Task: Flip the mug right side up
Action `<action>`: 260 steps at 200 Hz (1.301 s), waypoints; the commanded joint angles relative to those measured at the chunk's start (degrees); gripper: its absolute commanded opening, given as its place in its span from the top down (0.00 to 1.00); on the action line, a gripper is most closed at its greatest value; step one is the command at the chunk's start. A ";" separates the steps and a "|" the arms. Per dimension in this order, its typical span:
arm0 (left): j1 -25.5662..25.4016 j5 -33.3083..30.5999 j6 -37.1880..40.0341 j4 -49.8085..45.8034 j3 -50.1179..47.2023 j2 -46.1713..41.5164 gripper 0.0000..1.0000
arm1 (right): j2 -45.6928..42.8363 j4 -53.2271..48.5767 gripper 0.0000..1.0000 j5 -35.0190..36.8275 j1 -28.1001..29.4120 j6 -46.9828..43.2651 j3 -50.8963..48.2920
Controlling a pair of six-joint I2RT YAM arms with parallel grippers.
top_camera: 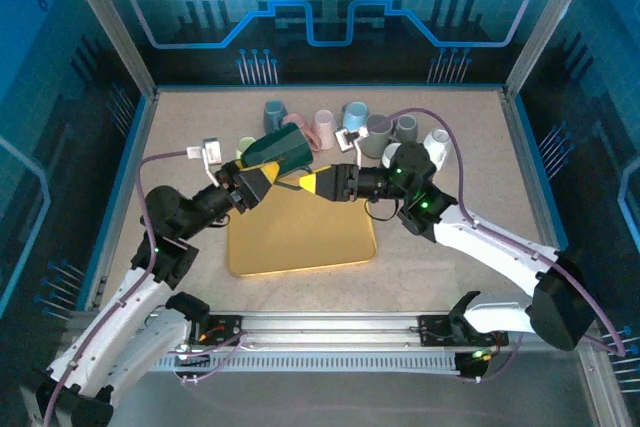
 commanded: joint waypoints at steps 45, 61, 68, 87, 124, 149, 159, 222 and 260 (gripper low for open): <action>-2.50 1.85 6.78 2.36 -0.75 -3.20 0.60 | 3.56 8.95 0.54 0.02 0.72 4.39 0.79; -2.62 1.27 7.30 1.85 -1.20 -3.58 0.60 | 4.09 10.71 0.66 0.33 0.81 5.69 0.32; -2.63 0.79 7.57 1.57 -1.46 -3.71 0.60 | 4.24 11.65 0.73 0.35 0.84 6.06 0.05; -2.73 0.40 8.02 0.50 -1.74 -3.85 0.53 | 4.42 13.20 0.89 0.38 0.77 7.07 -0.18; -2.77 -2.98 9.88 -7.18 -1.38 -6.13 0.01 | 1.33 6.93 0.99 1.70 0.02 2.70 -1.81; -2.83 -7.09 11.01 -16.13 -0.24 -9.84 0.01 | -3.51 -6.07 1.00 5.53 -1.34 -5.62 -2.37; -2.78 -9.18 11.71 -20.60 0.47 -11.20 0.01 | -5.96 -13.90 1.00 8.46 -1.67 -10.88 -2.02; -2.73 -24.28 12.90 -50.04 6.71 -11.97 0.01 | -9.43 -49.02 1.00 27.39 1.50 -35.33 4.31; -2.69 -37.94 9.81 -67.76 14.24 -6.19 0.01 | -1.64 -59.13 1.00 42.98 9.05 -43.21 10.71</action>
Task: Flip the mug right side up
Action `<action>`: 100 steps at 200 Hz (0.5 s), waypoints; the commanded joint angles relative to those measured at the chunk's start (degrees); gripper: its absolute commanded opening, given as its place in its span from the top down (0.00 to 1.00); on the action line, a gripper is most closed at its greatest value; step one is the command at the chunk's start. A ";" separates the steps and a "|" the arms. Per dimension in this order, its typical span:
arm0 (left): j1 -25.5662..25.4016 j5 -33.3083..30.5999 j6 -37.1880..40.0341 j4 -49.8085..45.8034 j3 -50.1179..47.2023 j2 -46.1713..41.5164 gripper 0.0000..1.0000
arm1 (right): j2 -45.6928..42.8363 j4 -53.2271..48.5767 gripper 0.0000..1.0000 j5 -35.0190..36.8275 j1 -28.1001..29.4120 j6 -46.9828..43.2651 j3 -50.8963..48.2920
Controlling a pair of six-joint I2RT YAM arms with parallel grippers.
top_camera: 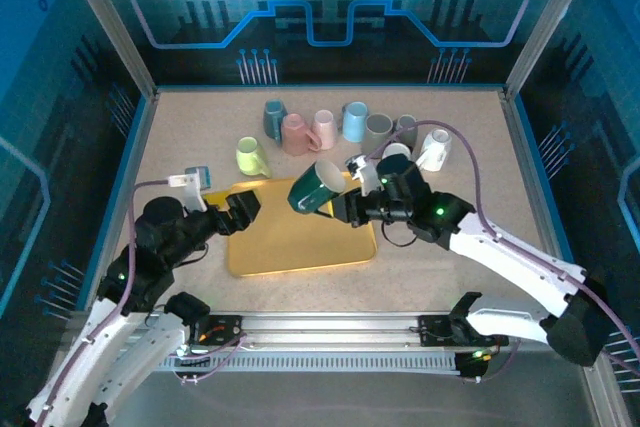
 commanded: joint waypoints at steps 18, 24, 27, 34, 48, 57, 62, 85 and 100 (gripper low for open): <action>-0.20 -21.55 -5.73 -24.82 9.49 7.48 0.01 | 8.79 -7.86 1.00 15.09 6.86 -11.60 9.80; -0.15 -23.50 -6.41 -26.94 10.61 8.79 0.01 | 10.68 -7.90 1.00 15.35 7.53 -12.06 10.77; -0.08 -24.40 -6.82 -27.91 11.18 9.40 0.01 | 11.44 -7.91 1.00 15.57 7.77 -12.19 11.24; -0.13 -26.52 -7.81 -29.94 12.43 10.76 0.01 | 13.26 -7.93 1.00 16.31 8.38 -12.45 12.35; -0.08 -28.97 -8.64 -32.56 14.21 12.21 0.01 | 16.92 -7.82 1.00 17.07 9.17 -12.73 14.68; -0.16 -30.46 -8.61 -33.11 14.81 12.19 0.01 | 19.20 -7.82 1.00 17.87 9.56 -12.56 16.29; -0.16 -31.37 -8.28 -33.01 14.95 11.88 0.01 | 20.51 -7.81 1.00 18.36 9.75 -12.56 17.22; -0.11 -36.06 -6.03 -31.33 14.71 8.30 0.01 | 27.39 -8.44 1.00 19.95 10.81 -12.99 22.36; -0.10 -36.90 -3.51 -27.99 13.44 4.77 0.01 | 32.33 -10.14 1.00 20.83 11.38 -13.17 26.72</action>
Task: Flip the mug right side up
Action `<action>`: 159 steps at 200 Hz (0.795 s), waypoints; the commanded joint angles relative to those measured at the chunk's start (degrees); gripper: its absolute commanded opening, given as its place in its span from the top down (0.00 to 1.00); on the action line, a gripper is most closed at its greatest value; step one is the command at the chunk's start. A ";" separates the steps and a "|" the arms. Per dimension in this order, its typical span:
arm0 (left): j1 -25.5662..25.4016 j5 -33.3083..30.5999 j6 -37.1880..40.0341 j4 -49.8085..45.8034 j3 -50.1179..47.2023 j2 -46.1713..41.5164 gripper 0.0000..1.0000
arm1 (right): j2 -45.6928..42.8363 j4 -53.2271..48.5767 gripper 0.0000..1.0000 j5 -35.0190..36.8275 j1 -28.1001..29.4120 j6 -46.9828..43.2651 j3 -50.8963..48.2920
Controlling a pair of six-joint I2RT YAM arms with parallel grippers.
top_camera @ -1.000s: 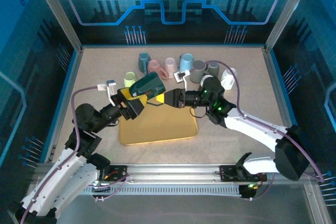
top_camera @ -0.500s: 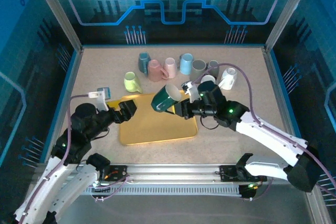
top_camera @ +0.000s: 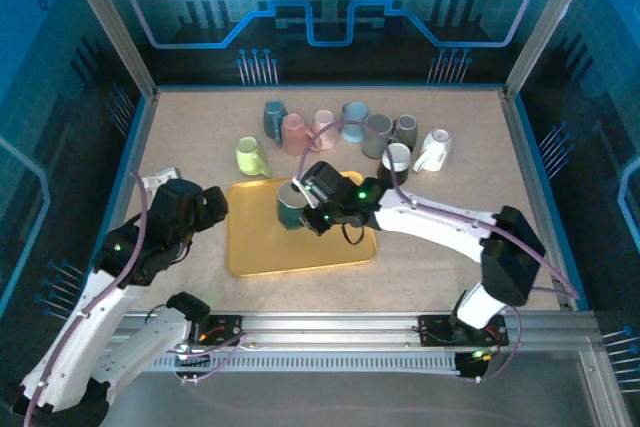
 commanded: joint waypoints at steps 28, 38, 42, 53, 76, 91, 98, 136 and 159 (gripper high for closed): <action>-0.16 -7.71 5.72 6.32 -1.86 -10.25 0.01 | 12.94 -1.88 1.00 5.12 3.02 -2.41 16.38; -0.16 -8.47 6.26 7.03 -2.34 -11.14 0.01 | 15.72 -3.26 1.00 5.79 3.46 -2.72 19.90; -0.16 -8.82 6.30 7.27 -2.45 -11.41 0.01 | 16.92 -4.03 1.00 6.04 3.58 -2.86 21.45; -0.09 -9.31 6.60 7.37 -2.78 -11.63 0.01 | 20.14 -6.41 1.00 6.28 4.01 -3.29 25.72; -0.09 -8.68 7.02 7.83 -3.52 -11.40 0.01 | 25.62 -9.92 1.00 7.28 4.82 -3.77 33.18; -0.16 -9.12 6.84 7.88 -4.10 -10.98 0.01 | 28.90 -12.09 1.00 7.80 5.00 -3.53 37.54; -0.13 -9.72 6.50 7.75 -4.22 -10.82 0.01 | 30.26 -13.11 1.00 7.88 5.03 -3.52 39.55; -0.11 -12.45 5.83 7.31 -4.32 -10.69 0.01 | 36.02 -15.73 1.00 9.13 5.20 -3.13 47.25; -0.07 -12.73 5.66 7.22 -4.37 -10.95 0.01 | 38.10 -16.20 1.00 9.38 5.10 -3.00 50.48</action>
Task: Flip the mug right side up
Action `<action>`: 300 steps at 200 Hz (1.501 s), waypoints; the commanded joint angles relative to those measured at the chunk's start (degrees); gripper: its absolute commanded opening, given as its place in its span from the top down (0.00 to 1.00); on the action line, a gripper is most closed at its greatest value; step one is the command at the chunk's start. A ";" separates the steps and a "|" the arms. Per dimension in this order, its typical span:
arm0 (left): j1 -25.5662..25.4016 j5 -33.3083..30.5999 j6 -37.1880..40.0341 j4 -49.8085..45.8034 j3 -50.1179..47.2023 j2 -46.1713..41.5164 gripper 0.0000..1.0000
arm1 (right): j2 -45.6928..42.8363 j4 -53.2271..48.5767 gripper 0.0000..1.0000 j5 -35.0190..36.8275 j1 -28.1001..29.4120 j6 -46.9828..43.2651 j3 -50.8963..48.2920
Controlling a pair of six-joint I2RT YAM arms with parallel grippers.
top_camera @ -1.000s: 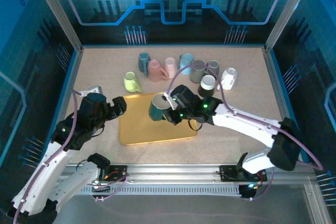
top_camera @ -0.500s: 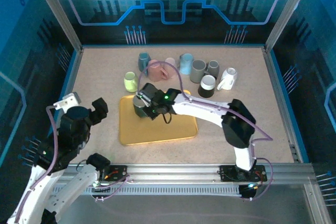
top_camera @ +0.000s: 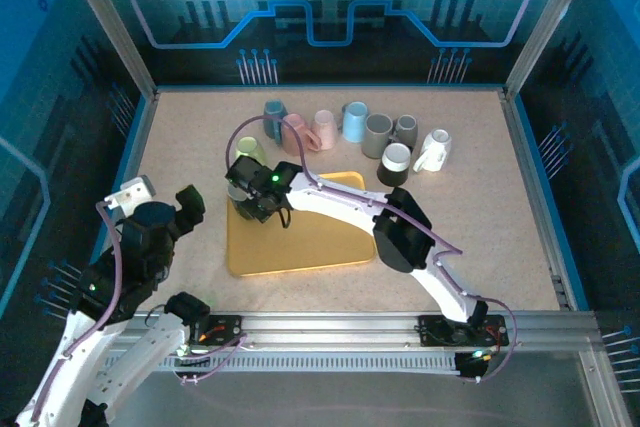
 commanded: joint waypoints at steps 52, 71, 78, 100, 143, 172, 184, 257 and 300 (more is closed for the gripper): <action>-0.07 -2.87 0.52 0.65 -0.95 -0.08 0.01 | 5.38 0.44 0.99 2.34 -0.33 0.53 7.92; 0.01 -2.78 0.52 0.83 -1.00 -0.03 0.01 | 5.75 1.30 0.94 2.81 -0.46 0.70 7.96; 0.06 -2.81 0.52 0.85 -1.00 0.00 0.01 | 5.92 1.60 0.93 3.24 -0.40 0.94 7.96; 0.17 -2.80 0.56 0.85 -0.97 0.32 0.01 | 6.08 2.51 0.86 4.21 -0.42 1.47 7.61; 0.27 -2.70 0.74 1.03 -1.19 0.65 0.01 | 6.04 4.11 0.79 5.21 -0.67 2.99 6.14; 0.39 -2.57 0.96 1.21 -1.24 1.08 0.01 | 3.78 6.84 0.66 3.87 -0.88 3.24 3.00; 0.50 -2.44 1.05 1.32 -1.21 1.39 0.01 | 2.73 7.99 0.60 2.86 -0.95 2.91 1.59; 0.58 1.45 3.00 2.84 -1.39 2.53 0.01 | -12.39 17.74 0.33 -2.20 -1.27 0.19 -13.97; 0.59 10.42 5.69 3.75 0.37 6.28 0.01 | -24.39 20.00 0.33 -7.36 -4.68 1.72 -24.80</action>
